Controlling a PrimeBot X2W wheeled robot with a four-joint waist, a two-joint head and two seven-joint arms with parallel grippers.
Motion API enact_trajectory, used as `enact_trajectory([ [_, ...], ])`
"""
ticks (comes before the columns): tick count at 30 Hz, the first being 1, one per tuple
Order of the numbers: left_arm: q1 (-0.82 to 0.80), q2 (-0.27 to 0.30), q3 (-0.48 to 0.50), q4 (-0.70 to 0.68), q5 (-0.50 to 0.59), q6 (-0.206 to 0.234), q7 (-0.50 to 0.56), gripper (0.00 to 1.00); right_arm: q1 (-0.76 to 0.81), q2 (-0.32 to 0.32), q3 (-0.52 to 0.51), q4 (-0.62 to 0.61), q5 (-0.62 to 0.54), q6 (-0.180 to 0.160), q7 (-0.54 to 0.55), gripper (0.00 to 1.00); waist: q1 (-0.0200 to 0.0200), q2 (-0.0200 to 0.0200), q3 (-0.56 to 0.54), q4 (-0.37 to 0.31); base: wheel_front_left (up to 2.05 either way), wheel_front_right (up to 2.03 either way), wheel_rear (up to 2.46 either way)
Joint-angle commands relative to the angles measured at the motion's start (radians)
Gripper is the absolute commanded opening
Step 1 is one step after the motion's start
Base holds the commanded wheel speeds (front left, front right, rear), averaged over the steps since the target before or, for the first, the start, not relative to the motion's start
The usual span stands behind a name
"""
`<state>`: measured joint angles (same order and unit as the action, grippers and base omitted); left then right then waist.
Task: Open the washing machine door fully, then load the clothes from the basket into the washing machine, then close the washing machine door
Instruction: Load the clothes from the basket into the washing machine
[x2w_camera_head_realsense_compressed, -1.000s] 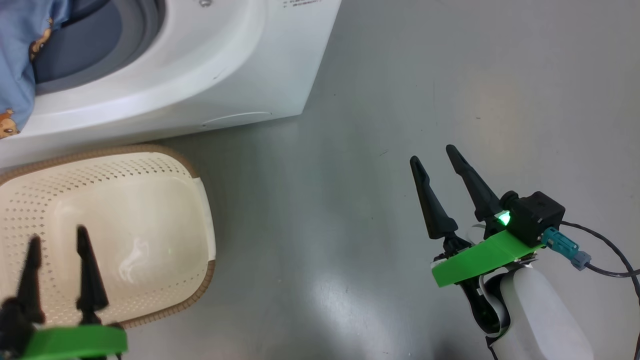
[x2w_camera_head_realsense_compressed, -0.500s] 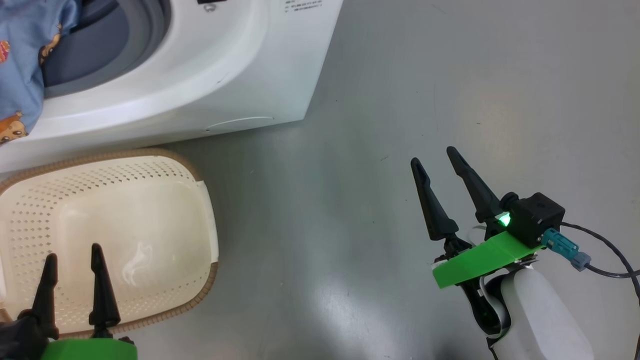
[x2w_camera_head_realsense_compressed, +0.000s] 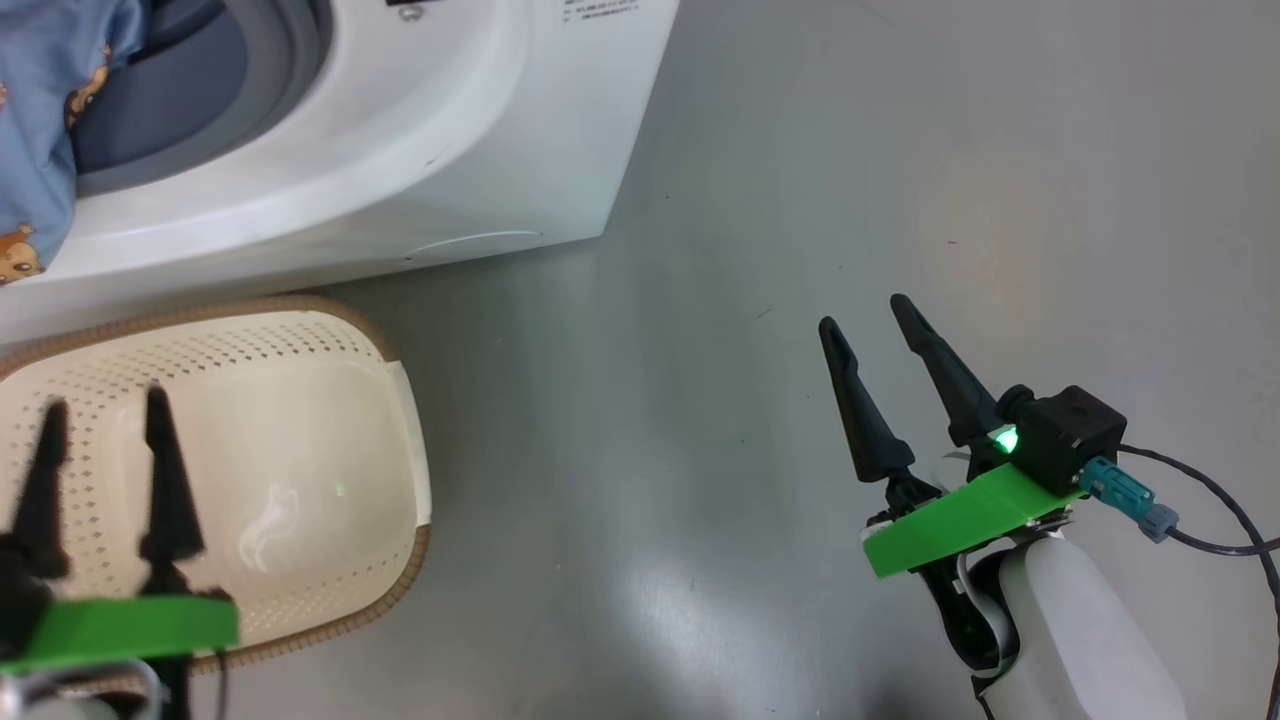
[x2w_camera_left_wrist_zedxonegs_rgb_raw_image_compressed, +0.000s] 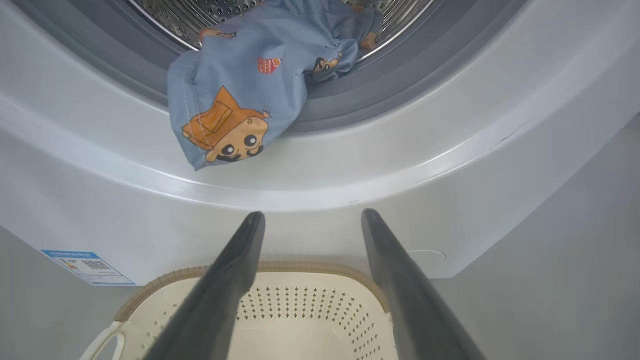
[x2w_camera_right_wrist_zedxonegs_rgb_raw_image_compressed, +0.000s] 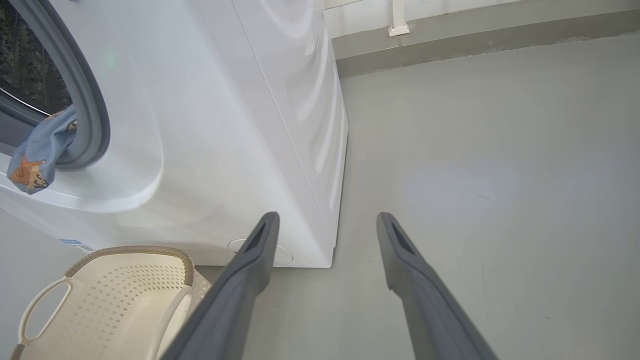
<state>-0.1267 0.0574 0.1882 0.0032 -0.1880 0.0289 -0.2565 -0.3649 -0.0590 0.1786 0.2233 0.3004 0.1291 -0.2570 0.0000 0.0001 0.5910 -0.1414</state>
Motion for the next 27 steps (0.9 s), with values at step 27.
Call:
enact_trajectory([
  [27,-0.425,0.342,0.092,0.071,-0.041,-0.02,0.56,1.0,0.018,0.009,0.044,-0.012,0.035,0.002,-0.005,1.0,0.0,-0.0001,0.023,-0.052,0.0,0.0,0.0],
])
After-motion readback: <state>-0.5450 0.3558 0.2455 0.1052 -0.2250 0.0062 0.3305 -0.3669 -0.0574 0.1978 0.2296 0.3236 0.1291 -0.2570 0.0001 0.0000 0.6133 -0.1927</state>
